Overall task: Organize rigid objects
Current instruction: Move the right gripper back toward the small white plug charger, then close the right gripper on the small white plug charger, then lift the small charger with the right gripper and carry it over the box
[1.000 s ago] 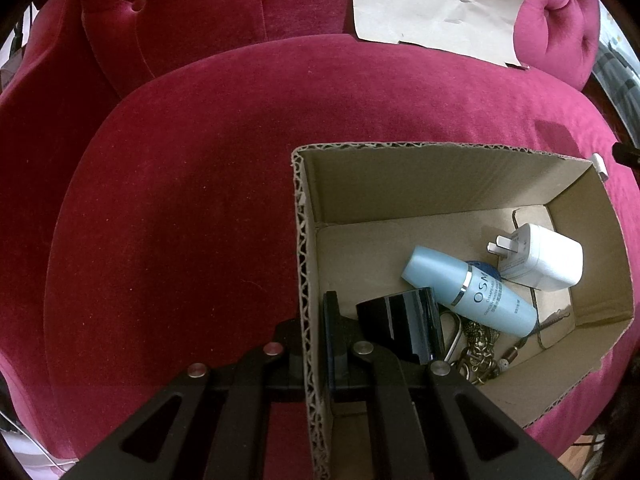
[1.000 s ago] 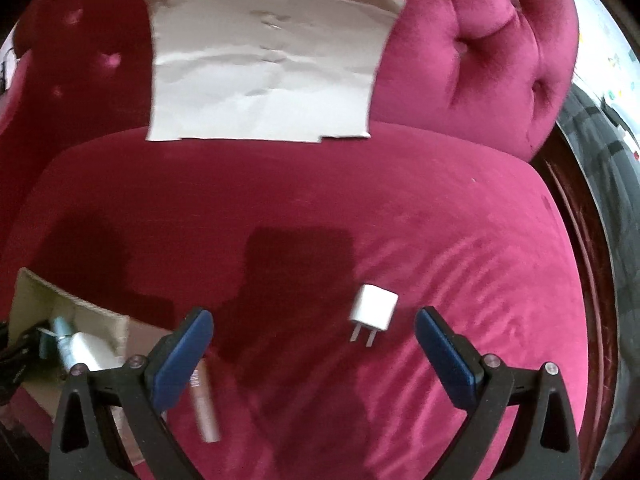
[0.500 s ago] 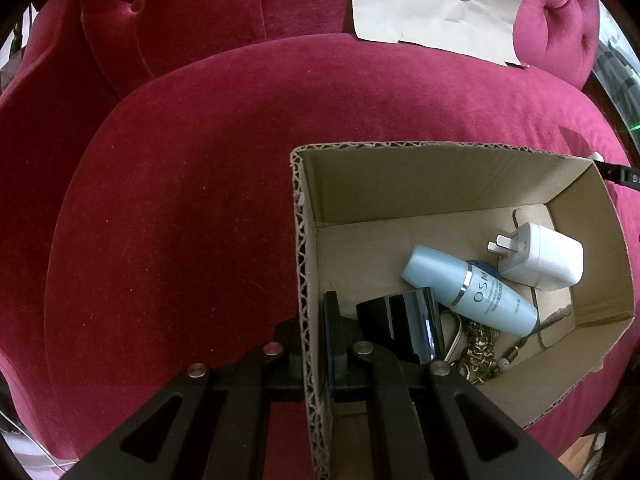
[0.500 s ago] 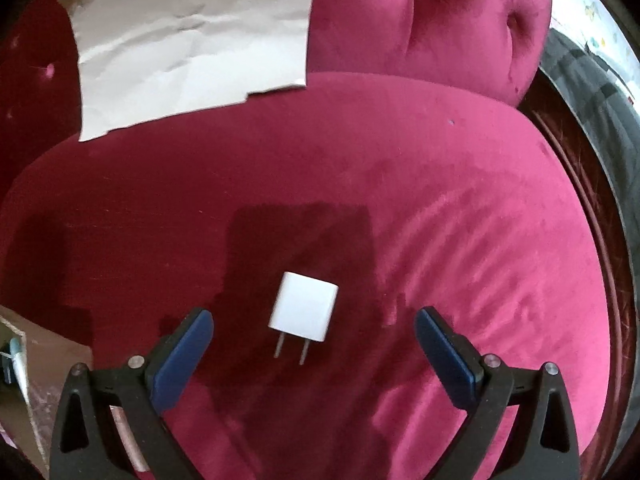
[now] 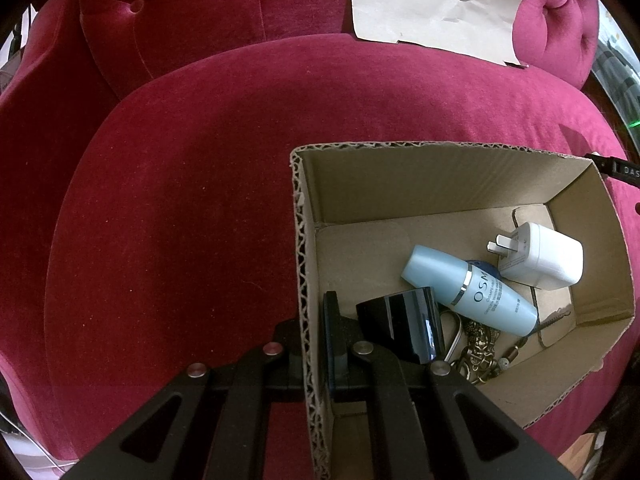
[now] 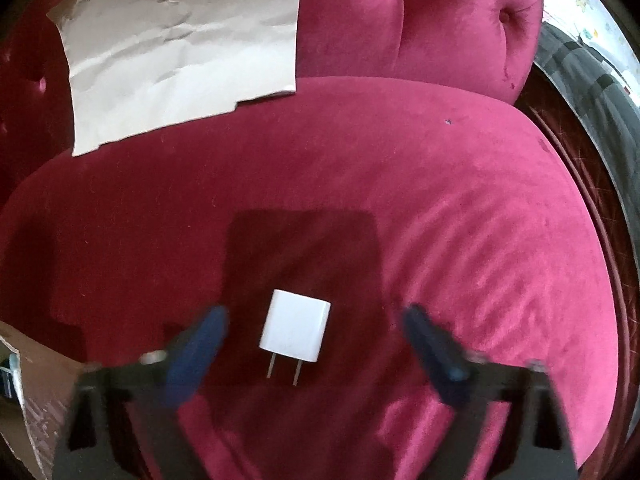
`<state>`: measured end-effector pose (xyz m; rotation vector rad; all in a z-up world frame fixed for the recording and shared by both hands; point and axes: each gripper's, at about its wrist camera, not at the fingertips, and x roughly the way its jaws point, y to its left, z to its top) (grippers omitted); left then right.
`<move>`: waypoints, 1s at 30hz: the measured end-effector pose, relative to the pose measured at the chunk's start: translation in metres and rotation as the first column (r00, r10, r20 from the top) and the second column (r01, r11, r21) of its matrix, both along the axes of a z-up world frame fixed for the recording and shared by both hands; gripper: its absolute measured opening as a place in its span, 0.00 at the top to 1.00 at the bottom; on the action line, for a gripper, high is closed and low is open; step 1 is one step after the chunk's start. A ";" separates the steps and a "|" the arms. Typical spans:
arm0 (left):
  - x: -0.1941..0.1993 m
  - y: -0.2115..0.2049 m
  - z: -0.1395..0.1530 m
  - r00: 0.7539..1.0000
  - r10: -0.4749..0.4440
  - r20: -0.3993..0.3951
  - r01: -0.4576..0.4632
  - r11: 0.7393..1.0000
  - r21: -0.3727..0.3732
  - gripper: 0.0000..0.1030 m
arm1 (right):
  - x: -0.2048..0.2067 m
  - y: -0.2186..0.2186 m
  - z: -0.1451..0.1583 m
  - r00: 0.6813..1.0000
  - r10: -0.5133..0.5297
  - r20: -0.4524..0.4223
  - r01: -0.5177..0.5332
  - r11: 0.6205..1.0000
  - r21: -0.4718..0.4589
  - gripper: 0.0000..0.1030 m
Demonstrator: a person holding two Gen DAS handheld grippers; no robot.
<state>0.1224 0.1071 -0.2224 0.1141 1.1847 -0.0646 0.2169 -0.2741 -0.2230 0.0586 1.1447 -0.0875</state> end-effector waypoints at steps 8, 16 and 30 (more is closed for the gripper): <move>0.000 0.000 0.000 1.000 0.000 0.000 0.000 1.000 -0.001 0.95 | -0.010 0.012 0.004 0.999 0.049 -0.005 -0.049 0.999 -0.004 0.73; -0.001 0.000 0.000 1.000 -0.001 0.000 0.001 1.000 -0.001 0.95 | -0.014 0.010 0.009 1.000 0.024 -0.011 -0.024 1.000 -0.002 0.73; -0.001 0.000 0.000 1.000 -0.001 0.000 0.001 1.000 0.000 0.95 | -0.022 0.021 0.027 1.000 0.027 -0.016 -0.027 1.000 -0.012 0.73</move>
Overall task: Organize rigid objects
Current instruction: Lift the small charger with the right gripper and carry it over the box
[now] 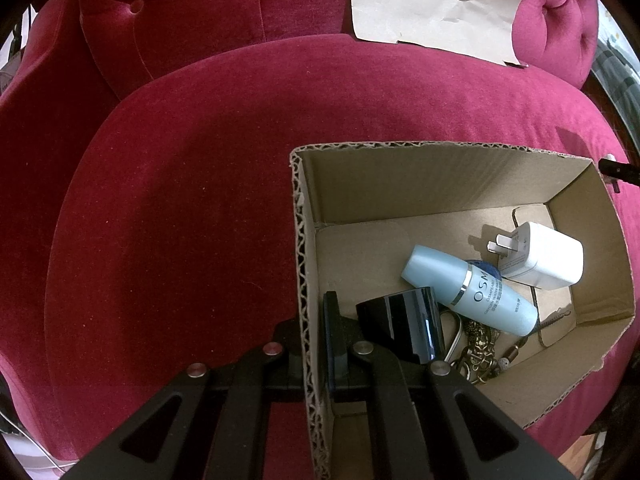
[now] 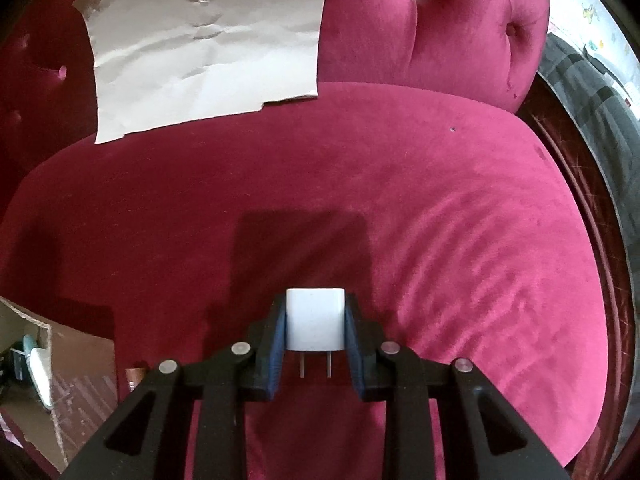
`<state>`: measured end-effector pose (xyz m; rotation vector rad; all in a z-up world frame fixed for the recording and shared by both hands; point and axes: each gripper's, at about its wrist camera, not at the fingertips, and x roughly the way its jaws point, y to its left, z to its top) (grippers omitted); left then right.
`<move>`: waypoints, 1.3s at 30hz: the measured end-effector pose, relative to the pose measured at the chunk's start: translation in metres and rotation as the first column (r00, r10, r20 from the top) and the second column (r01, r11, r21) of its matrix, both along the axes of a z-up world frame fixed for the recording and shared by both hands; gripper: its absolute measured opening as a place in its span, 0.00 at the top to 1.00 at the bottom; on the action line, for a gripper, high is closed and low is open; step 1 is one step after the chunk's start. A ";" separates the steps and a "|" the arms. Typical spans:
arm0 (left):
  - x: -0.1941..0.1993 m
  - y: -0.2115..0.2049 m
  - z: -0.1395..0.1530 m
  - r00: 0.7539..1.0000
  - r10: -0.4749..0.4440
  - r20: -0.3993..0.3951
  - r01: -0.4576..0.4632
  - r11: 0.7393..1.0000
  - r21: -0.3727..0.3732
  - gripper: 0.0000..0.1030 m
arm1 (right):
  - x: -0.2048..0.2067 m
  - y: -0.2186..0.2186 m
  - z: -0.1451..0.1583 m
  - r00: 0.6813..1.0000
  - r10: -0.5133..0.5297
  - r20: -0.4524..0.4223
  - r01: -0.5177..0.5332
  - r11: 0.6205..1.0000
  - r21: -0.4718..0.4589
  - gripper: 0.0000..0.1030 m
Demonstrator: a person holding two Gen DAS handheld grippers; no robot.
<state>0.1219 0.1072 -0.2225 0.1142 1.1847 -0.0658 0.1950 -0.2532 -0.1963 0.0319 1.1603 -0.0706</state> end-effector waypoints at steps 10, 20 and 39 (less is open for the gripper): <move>0.000 -0.001 0.001 1.000 0.000 0.004 0.000 1.000 0.000 0.95 | -0.010 0.015 0.025 1.000 0.014 0.016 -0.014 1.000 -0.010 0.73; 0.000 -0.001 0.000 1.000 0.000 0.005 0.000 1.000 0.000 0.95 | -0.026 0.035 0.054 0.998 0.040 0.045 -0.039 0.999 -0.012 0.73; 0.000 0.001 0.002 1.000 0.001 0.008 -0.001 1.000 0.001 0.95 | -0.051 0.101 0.090 0.986 0.148 0.075 -0.149 0.989 0.010 0.73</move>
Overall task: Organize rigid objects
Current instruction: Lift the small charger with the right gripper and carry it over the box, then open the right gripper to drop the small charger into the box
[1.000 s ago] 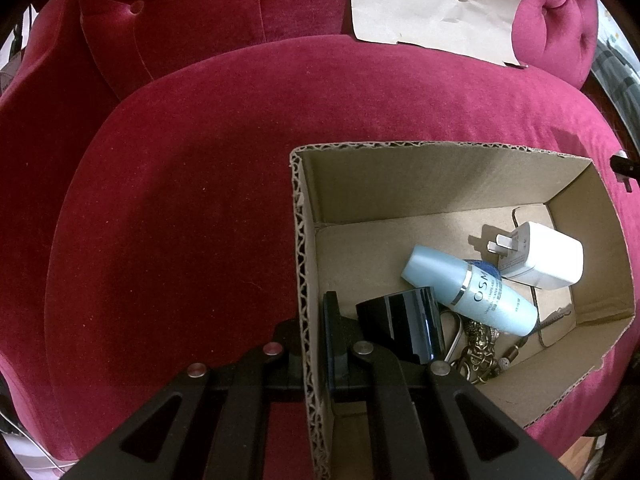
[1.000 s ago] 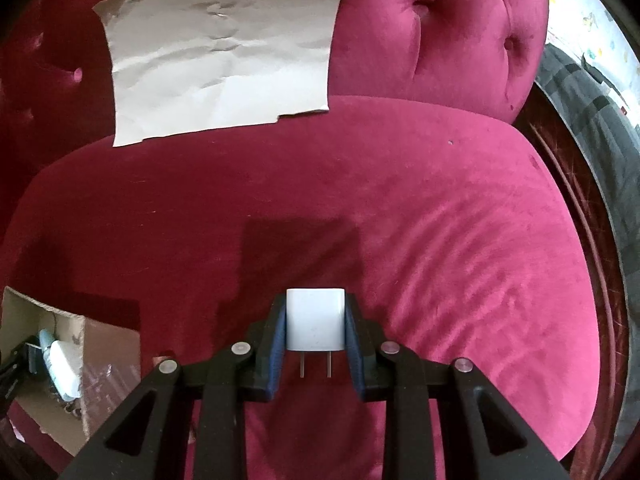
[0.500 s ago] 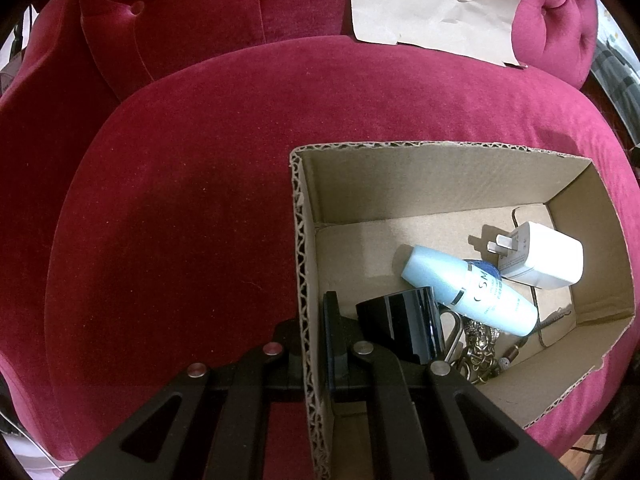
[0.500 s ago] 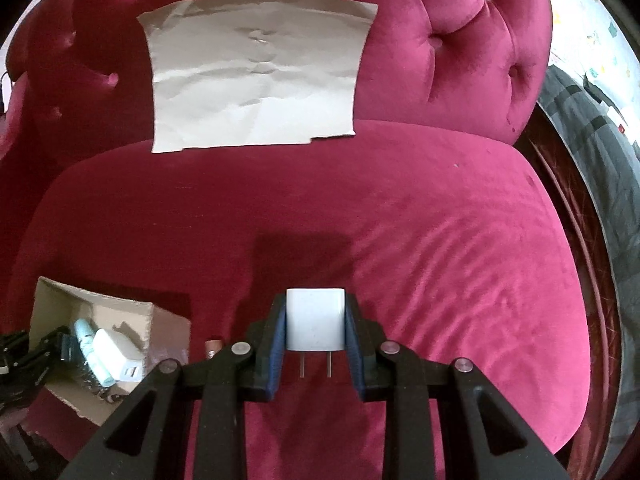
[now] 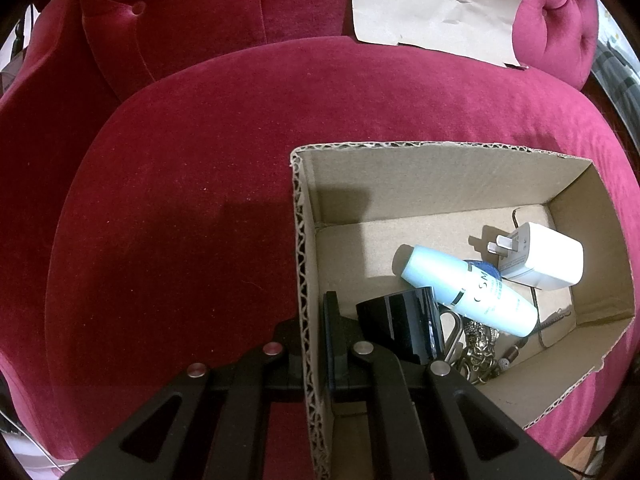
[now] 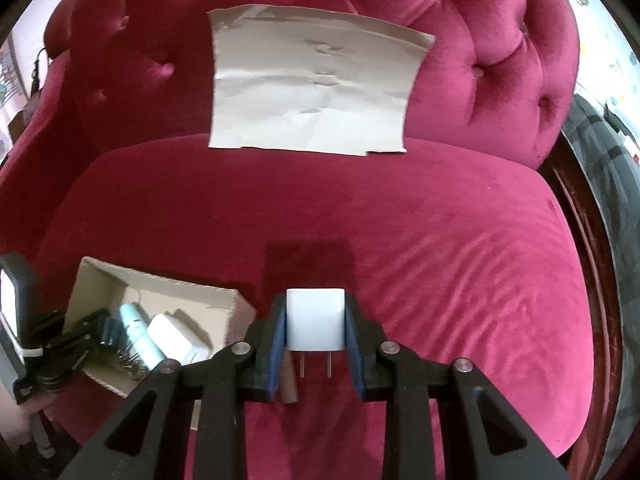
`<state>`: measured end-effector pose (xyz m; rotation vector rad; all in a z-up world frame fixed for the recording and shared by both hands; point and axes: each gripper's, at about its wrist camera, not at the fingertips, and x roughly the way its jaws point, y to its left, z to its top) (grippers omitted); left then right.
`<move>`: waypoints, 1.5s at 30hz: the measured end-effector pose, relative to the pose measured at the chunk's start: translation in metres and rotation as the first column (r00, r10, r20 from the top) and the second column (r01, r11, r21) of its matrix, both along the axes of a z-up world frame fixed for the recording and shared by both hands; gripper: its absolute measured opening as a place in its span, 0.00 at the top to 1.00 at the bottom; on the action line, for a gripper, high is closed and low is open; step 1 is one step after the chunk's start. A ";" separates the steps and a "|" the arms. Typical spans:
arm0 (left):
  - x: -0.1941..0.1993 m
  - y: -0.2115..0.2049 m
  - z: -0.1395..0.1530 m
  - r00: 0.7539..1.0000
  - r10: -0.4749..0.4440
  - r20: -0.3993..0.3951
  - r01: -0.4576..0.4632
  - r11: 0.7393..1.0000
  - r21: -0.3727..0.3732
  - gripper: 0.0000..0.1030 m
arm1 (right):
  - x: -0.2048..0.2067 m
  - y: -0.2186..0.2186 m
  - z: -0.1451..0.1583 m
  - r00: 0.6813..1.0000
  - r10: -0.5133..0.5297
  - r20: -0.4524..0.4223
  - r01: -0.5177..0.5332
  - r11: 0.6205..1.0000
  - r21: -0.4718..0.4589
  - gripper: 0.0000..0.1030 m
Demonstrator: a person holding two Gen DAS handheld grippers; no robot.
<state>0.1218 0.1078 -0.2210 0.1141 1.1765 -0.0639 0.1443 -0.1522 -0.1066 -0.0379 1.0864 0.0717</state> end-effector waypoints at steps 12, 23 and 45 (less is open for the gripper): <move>-0.001 0.000 0.000 1.000 0.001 0.001 -0.001 1.000 0.000 0.95 | -0.010 0.055 0.003 0.995 0.102 0.001 -0.102 0.995 0.018 0.73; -0.001 0.000 0.000 1.000 0.001 0.001 -0.001 1.000 0.000 0.95 | -0.016 0.095 -0.005 0.985 0.171 -0.012 -0.171 0.985 0.038 0.73; -0.002 0.000 0.000 1.000 0.000 0.002 0.000 1.000 0.001 0.95 | -0.030 0.132 -0.034 0.979 0.196 -0.057 -0.191 0.978 0.081 0.73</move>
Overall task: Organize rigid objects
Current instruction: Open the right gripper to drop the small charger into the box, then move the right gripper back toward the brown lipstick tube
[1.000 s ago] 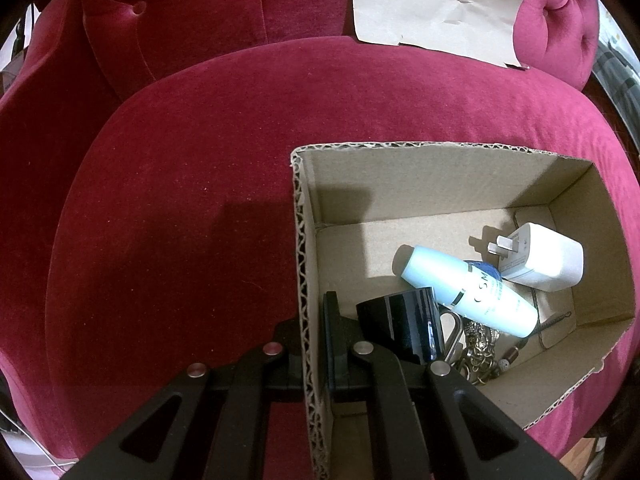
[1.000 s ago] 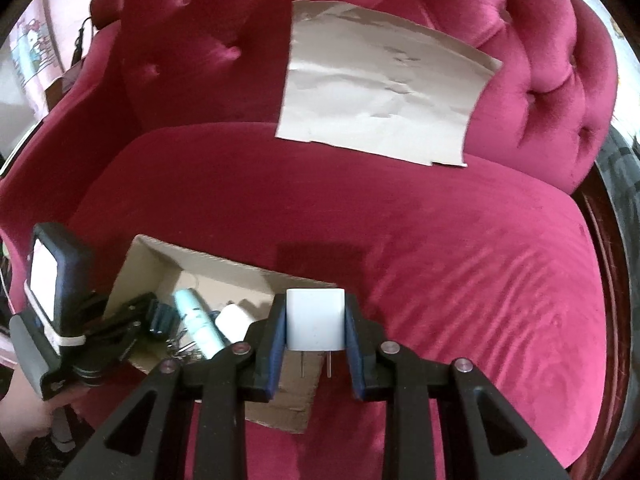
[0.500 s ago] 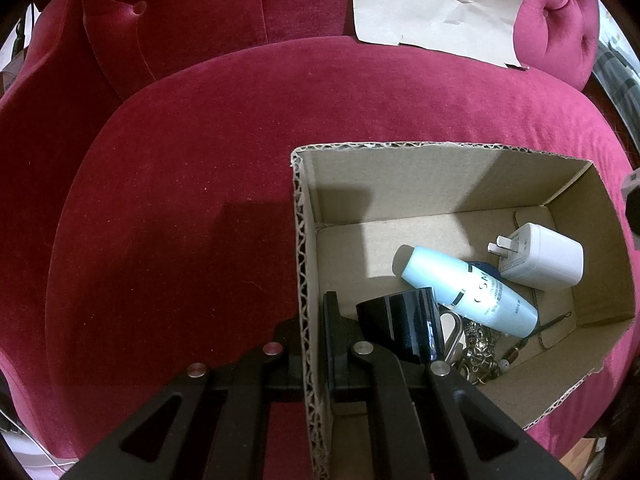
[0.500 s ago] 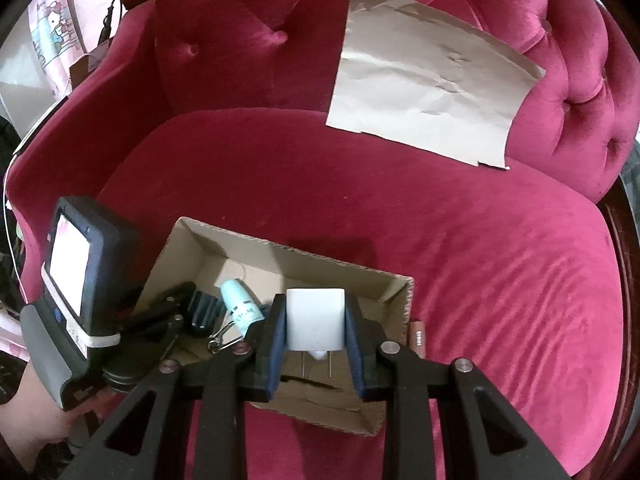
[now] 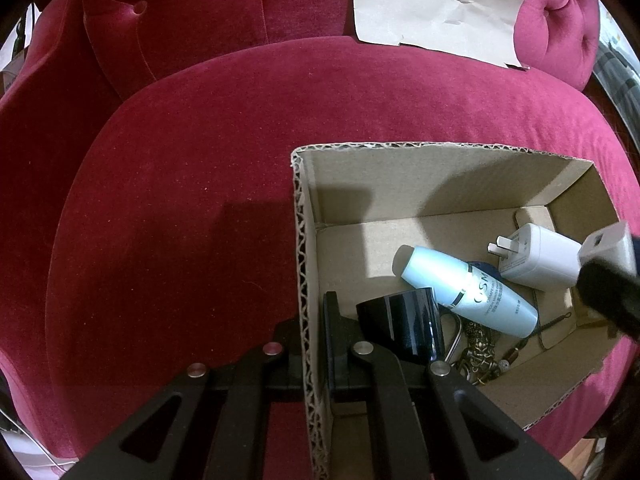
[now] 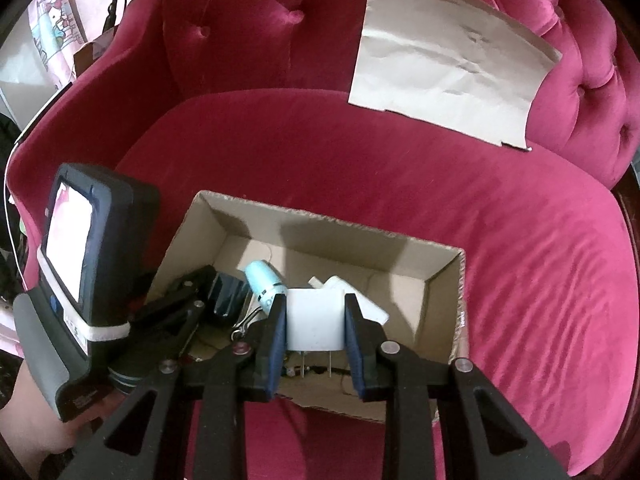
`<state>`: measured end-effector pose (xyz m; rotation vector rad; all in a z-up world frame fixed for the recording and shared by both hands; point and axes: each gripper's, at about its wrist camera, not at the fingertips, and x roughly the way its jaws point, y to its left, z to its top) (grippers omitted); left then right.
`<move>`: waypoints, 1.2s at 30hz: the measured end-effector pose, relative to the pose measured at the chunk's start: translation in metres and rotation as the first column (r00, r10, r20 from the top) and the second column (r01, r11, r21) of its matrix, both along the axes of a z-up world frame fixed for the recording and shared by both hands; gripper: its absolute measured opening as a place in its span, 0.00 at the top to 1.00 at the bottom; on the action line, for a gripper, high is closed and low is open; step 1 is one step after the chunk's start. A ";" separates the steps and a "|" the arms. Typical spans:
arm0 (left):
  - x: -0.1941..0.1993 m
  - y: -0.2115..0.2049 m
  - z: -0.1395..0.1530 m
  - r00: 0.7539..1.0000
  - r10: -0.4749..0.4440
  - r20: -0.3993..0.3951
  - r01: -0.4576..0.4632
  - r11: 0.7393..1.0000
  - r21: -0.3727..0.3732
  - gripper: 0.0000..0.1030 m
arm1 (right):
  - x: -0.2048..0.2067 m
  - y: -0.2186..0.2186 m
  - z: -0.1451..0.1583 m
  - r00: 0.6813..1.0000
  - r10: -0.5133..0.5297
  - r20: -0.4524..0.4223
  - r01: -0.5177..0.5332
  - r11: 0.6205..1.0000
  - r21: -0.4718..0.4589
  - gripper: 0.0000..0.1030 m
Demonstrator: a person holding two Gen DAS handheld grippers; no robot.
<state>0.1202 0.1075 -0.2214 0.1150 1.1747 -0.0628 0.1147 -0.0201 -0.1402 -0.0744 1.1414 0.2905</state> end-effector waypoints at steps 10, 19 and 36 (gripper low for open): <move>0.000 0.000 0.000 1.000 0.000 0.000 0.000 1.000 0.000 0.95 | -0.004 -0.001 -0.009 0.999 -0.028 -0.024 0.028 0.999 0.019 0.72; 0.000 0.000 -0.001 1.000 0.000 0.000 0.000 1.000 0.002 0.95 | -0.002 -0.005 -0.010 0.999 -0.043 -0.022 0.043 0.999 0.027 0.72; 0.000 0.000 -0.001 1.000 -0.001 0.001 0.001 1.000 0.006 0.95 | 0.000 -0.007 0.005 0.997 -0.075 0.030 0.075 0.997 0.009 0.20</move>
